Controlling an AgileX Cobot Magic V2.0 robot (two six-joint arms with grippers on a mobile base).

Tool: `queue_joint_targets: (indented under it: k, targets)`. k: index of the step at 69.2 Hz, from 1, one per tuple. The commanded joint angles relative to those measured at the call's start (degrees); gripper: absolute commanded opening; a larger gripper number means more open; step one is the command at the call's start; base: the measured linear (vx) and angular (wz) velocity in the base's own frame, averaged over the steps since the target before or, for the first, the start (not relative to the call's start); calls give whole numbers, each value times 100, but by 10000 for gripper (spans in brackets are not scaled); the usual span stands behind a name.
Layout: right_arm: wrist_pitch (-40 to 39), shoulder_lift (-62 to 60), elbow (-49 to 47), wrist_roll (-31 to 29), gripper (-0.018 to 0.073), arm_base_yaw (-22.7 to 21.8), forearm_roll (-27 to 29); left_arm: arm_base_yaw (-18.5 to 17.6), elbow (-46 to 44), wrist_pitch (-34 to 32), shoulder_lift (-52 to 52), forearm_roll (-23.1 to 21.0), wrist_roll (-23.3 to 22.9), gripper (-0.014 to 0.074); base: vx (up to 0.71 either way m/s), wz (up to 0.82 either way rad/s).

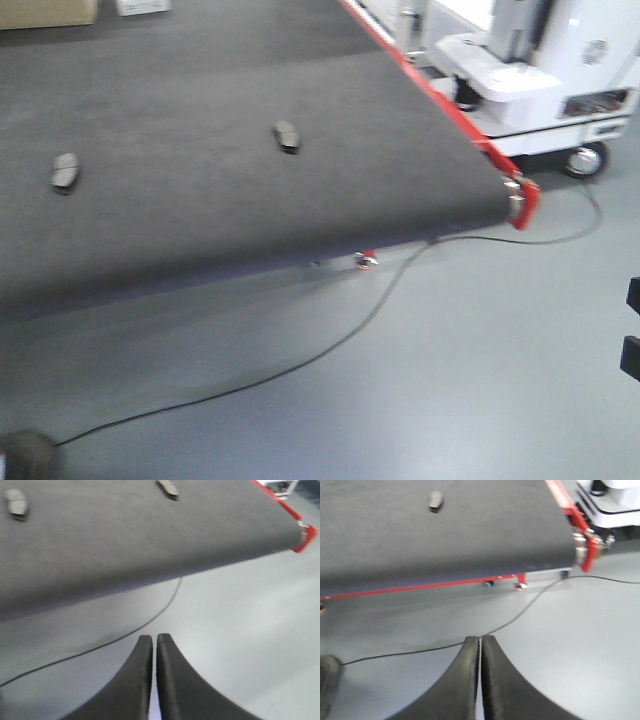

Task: Move and align brake pads A on conveyor
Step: 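Back the base away from the conveyor and turn around, then drive along the yellow floor line toward the steel table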

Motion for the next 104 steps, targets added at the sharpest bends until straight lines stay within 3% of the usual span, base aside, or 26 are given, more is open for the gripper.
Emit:
queue_joint_targets:
  k: [1,58,104]
  targets:
    - [-414,-5,-144,-20,-10,4,-24,-18,-141,-356,-14,-58,-8,-6,-17,-43]
    - [-400,-3,-144,-20,-10,4,-24,-18,-141,-356,-14,-58,-8,-6,-11,-64]
    - [-400,-3,-144,-20,-10,4,-24,-18,-141,-356,-14,-58,-8,-6,7,-49]
